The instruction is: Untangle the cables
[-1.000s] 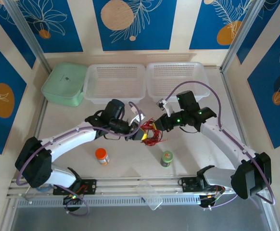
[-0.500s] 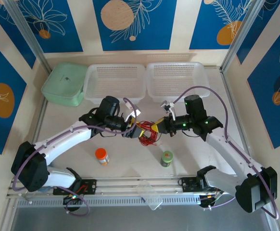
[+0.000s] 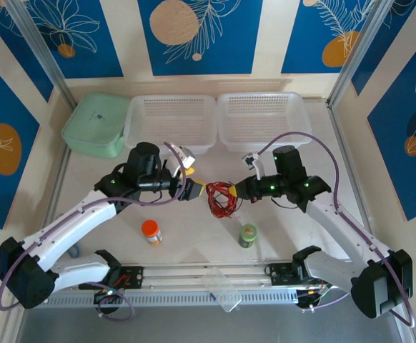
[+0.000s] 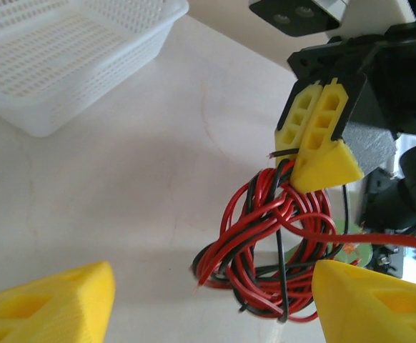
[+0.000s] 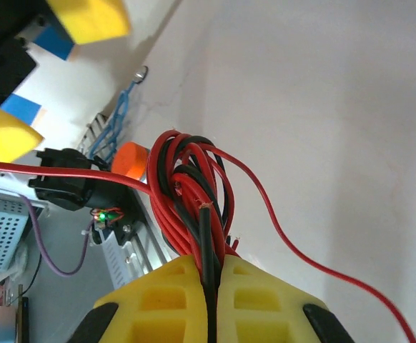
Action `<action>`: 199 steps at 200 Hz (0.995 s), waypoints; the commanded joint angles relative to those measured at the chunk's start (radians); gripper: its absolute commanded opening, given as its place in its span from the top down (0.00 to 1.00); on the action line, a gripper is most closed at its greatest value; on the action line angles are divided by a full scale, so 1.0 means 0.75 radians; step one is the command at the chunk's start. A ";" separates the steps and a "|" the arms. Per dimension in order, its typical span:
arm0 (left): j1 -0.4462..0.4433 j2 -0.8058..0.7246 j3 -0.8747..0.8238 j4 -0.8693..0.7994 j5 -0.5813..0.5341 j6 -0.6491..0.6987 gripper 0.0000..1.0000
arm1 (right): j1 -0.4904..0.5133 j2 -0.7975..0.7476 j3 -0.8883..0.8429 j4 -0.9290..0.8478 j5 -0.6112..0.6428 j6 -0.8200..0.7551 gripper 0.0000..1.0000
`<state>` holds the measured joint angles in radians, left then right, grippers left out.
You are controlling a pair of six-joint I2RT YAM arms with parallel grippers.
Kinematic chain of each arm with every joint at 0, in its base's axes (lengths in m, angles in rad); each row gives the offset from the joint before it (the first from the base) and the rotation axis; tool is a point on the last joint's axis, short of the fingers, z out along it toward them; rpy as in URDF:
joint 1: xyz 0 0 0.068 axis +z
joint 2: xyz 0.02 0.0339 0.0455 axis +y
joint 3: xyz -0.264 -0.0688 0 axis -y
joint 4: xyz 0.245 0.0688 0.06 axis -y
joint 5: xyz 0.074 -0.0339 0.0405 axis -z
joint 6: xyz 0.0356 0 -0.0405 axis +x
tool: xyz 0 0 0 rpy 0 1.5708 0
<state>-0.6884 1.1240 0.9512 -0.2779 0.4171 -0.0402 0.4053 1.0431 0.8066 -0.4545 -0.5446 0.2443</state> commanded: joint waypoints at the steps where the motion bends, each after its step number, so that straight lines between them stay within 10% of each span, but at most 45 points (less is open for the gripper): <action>1: -0.070 -0.025 -0.004 -0.103 -0.165 0.109 0.30 | -0.010 0.029 0.090 -0.142 0.031 -0.009 1.00; 74: -0.263 -0.278 -0.553 0.760 -0.269 0.884 0.38 | -0.094 0.138 0.262 -0.380 -0.010 -0.120 1.00; 199: -0.220 0.162 -0.146 0.310 -0.078 1.213 0.49 | 0.025 0.212 0.364 -0.506 0.112 -0.256 1.00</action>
<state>-0.8616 1.2217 0.7952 0.0040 0.2985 0.8219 0.3996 1.1942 1.0466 -0.8017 -0.4595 0.0841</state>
